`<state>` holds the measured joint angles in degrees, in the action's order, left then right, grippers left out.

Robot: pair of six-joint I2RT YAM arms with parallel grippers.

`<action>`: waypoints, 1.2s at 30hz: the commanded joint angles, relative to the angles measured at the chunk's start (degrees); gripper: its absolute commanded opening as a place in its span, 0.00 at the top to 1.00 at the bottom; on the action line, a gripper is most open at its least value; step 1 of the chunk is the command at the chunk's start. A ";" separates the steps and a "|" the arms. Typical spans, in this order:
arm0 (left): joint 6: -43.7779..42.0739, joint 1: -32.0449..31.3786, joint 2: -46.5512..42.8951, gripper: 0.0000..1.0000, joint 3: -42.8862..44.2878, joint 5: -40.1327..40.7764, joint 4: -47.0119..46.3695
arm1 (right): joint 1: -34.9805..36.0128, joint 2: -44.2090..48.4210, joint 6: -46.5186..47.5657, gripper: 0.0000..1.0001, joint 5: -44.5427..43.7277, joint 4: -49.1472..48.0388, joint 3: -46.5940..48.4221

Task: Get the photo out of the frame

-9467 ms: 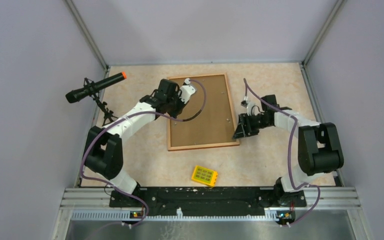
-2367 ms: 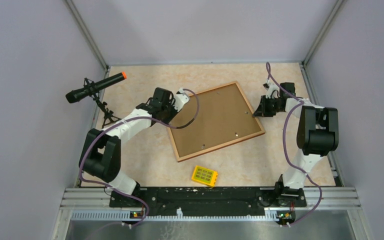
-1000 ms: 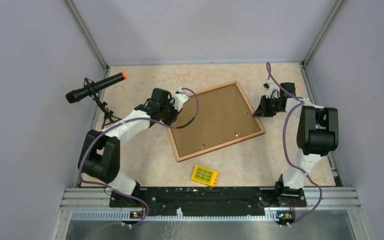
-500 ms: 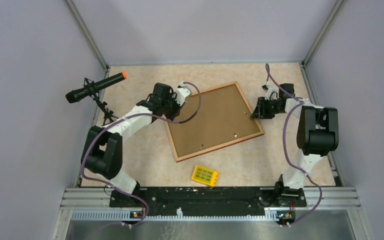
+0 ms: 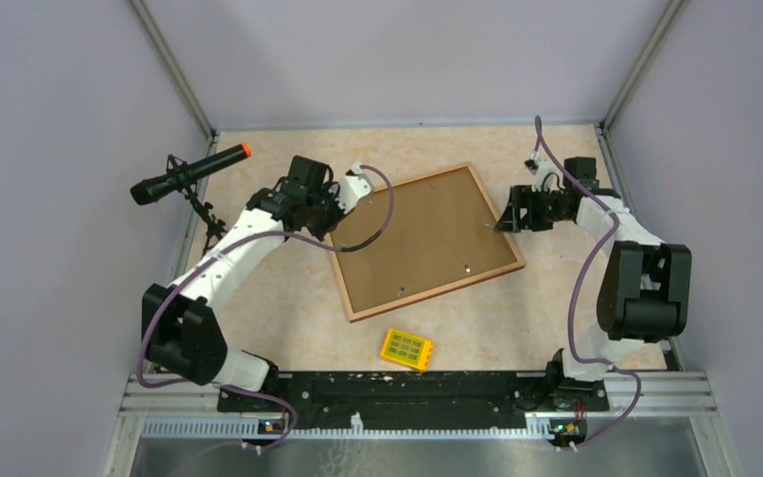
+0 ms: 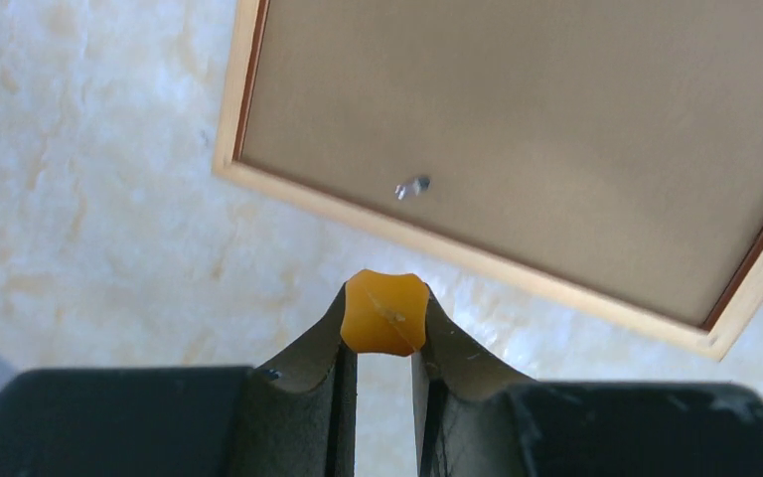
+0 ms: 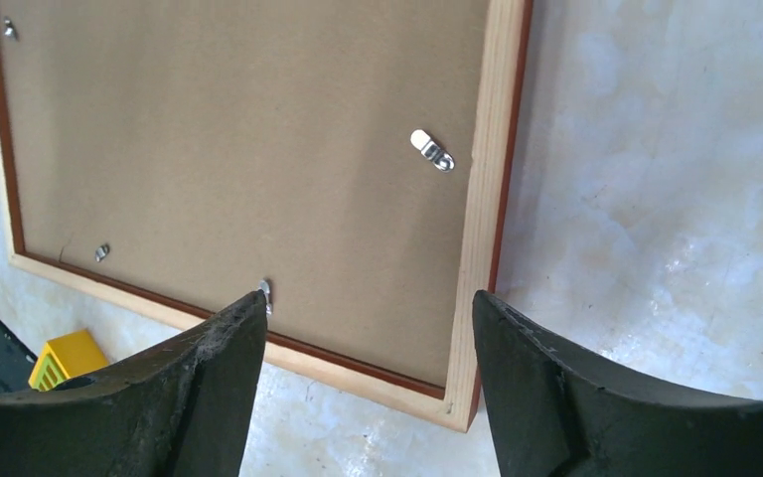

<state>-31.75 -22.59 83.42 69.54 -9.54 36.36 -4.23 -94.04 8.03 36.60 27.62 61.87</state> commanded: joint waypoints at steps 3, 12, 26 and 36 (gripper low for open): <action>-7.69 0.11 -6.36 1.00 -4.65 14.31 11.10 | 0.36 5.13 1.72 0.27 3.14 -0.20 -0.87; -15.37 3.66 -3.35 1.00 -16.81 26.46 8.28 | 0.36 5.64 1.20 0.28 5.41 -0.99 -2.00; -23.23 17.38 6.99 0.95 -19.75 23.05 -9.96 | 0.36 5.52 2.03 0.34 5.61 -0.13 -2.62; -21.90 22.19 10.32 0.73 -17.90 13.23 -12.99 | 0.30 4.83 2.16 0.34 5.26 0.07 -2.67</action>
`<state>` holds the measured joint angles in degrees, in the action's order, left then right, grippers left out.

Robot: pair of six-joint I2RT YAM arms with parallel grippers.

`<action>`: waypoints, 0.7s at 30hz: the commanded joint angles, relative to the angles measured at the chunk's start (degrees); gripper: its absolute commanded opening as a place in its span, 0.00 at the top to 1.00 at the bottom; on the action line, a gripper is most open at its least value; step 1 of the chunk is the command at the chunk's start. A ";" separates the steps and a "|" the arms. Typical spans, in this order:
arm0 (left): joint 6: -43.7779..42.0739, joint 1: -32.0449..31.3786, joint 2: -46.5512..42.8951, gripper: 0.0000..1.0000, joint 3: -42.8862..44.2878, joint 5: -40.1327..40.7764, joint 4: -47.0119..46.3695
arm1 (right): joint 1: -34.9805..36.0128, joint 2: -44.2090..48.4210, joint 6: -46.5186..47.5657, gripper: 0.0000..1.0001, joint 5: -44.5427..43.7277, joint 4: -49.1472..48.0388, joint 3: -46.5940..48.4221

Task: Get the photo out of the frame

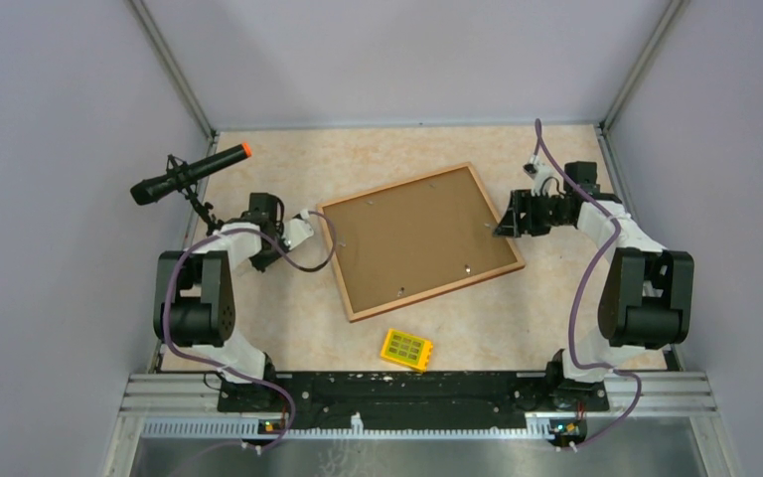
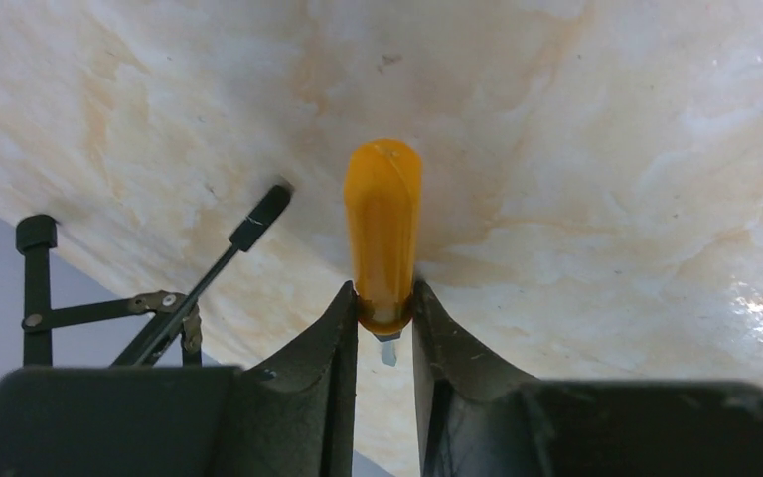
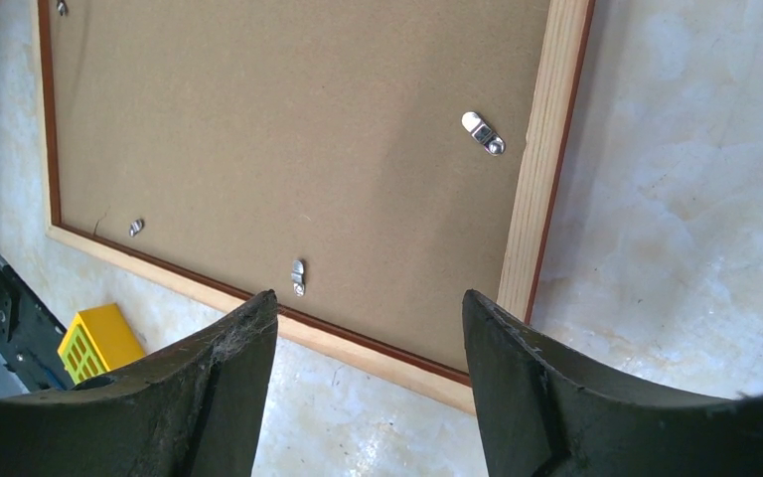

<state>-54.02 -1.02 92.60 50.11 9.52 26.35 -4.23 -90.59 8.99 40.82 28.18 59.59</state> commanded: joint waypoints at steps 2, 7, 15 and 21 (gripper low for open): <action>0.76 0.60 1.68 0.68 1.49 -6.21 -3.08 | 0.23 1.18 1.20 0.34 1.01 -0.50 -0.39; 1.05 0.63 1.73 0.51 1.91 -6.87 -2.54 | 0.27 1.20 1.35 0.34 1.21 -0.46 -0.43; 3.17 0.61 -0.07 0.41 5.22 -11.74 2.91 | 0.29 1.52 1.82 0.36 1.88 -0.15 -0.24; 5.83 -0.61 -3.98 0.35 10.10 -17.31 10.77 | 0.27 2.69 1.82 0.35 2.67 -0.38 -0.25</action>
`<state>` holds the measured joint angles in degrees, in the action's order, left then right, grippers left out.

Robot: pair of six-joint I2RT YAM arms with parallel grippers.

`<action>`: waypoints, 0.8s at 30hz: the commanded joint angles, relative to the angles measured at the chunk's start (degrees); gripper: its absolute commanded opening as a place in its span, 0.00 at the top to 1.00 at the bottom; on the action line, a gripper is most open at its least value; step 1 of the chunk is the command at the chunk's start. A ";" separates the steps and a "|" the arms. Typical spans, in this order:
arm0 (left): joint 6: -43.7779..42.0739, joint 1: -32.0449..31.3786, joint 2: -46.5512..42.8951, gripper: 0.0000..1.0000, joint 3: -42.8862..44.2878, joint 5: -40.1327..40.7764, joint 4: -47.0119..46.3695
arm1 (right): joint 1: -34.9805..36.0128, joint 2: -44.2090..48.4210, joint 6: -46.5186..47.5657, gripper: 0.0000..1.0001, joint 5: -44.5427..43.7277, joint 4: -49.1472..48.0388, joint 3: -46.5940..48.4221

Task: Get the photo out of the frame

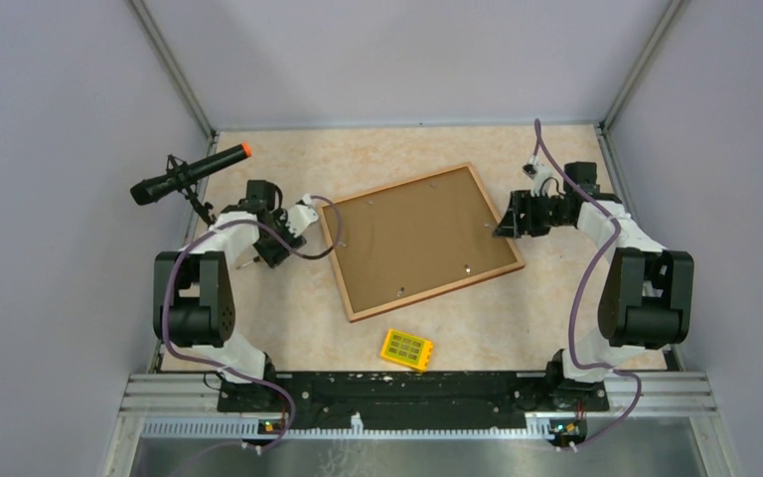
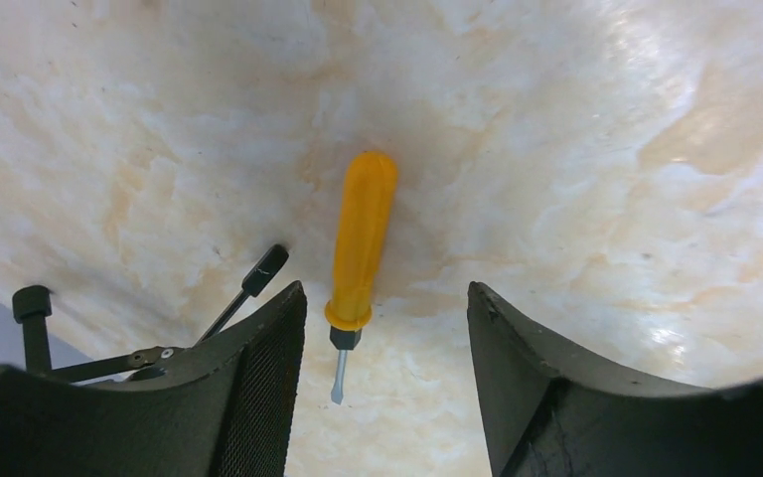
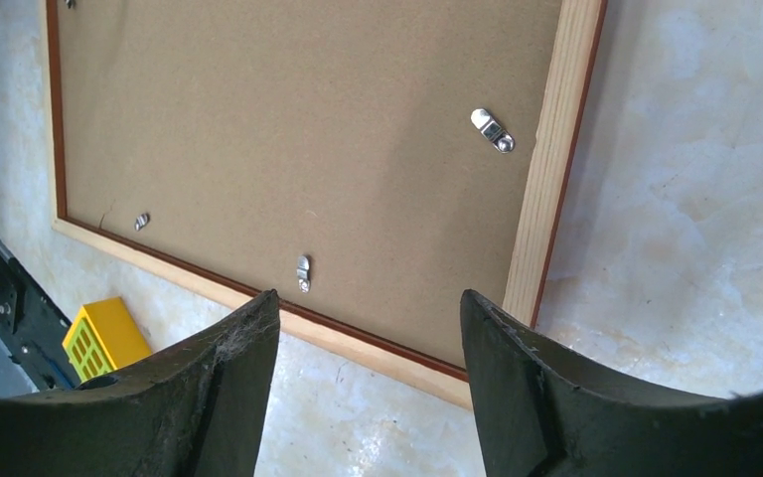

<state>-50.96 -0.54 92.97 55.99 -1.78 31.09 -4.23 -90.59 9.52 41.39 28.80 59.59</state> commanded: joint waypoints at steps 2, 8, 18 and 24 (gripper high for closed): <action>4.49 -3.39 -5.81 0.35 5.83 -7.26 8.45 | 0.29 2.94 1.06 0.34 2.56 -0.82 0.07; 10.82 -19.18 -11.92 0.33 9.36 -9.54 10.32 | 0.27 5.65 0.00 0.28 3.31 -1.27 0.41; 23.07 -37.58 -2.85 0.32 17.45 -13.14 8.07 | -1.33 19.37 -4.28 0.13 -1.65 -11.57 -5.20; 24.83 -46.93 1.90 0.31 18.41 -10.24 5.20 | -1.55 29.24 -14.61 0.01 -11.33 -21.47 -11.37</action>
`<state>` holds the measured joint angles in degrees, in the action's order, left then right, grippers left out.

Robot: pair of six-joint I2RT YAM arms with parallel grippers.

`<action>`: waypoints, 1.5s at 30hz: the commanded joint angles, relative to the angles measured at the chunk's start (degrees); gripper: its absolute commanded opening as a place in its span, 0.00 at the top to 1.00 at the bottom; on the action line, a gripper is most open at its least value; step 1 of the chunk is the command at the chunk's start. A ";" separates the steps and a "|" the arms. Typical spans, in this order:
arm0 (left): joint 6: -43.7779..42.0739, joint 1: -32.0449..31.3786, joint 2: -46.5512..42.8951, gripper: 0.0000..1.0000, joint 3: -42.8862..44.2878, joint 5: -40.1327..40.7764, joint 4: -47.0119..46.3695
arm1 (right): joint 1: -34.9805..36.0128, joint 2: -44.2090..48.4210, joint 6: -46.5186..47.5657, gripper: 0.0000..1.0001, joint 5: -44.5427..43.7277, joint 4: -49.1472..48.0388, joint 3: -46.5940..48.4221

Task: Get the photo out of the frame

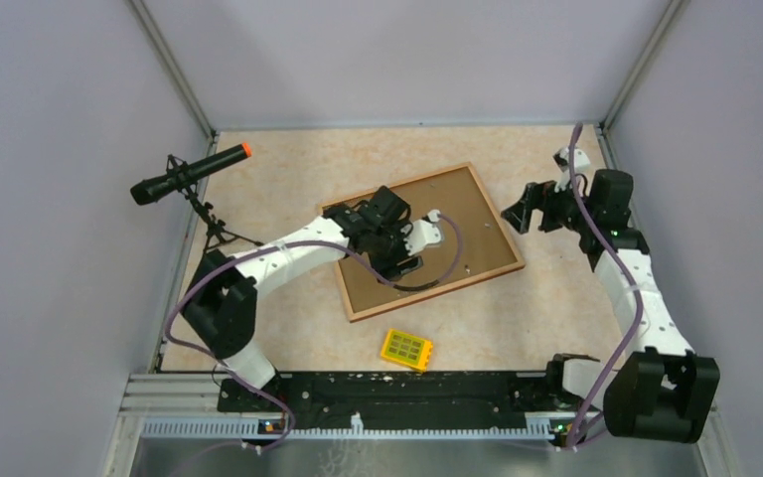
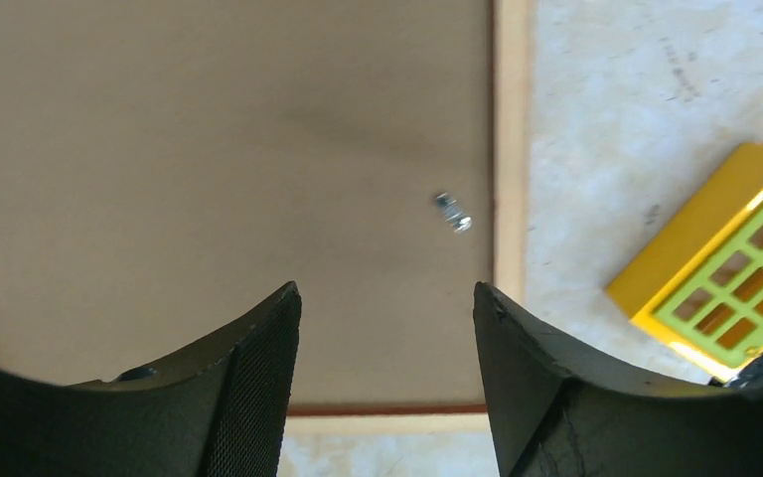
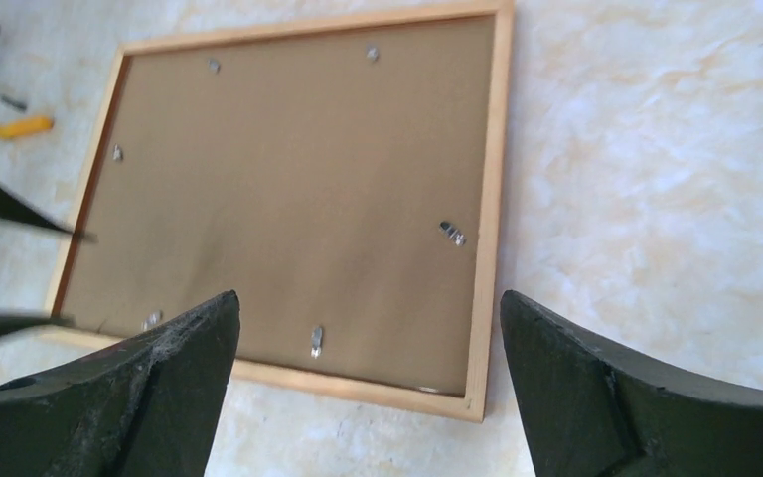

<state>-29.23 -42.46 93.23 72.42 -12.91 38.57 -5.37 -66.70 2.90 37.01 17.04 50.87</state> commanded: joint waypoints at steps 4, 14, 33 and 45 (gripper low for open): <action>4.64 -10.91 5.47 0.33 3.47 6.49 -3.41 | -0.61 6.95 -9.63 0.01 -6.42 -8.42 -3.37; 6.37 -19.02 14.45 0.38 6.86 12.39 -3.77 | -3.99 5.19 -15.96 0.01 -2.77 -8.93 -4.52; 12.58 -18.32 23.60 0.85 12.76 19.83 -5.09 | -8.69 0.40 -29.29 0.01 -2.08 -12.84 -9.05; 17.58 -7.64 22.28 1.00 25.02 -0.28 -5.13 | -8.78 -7.03 -41.07 0.01 5.15 -21.16 -11.72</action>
<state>-13.56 -50.74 117.80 93.58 -6.55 37.06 -13.74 -72.66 -32.27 39.31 1.93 40.62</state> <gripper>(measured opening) 0.034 0.988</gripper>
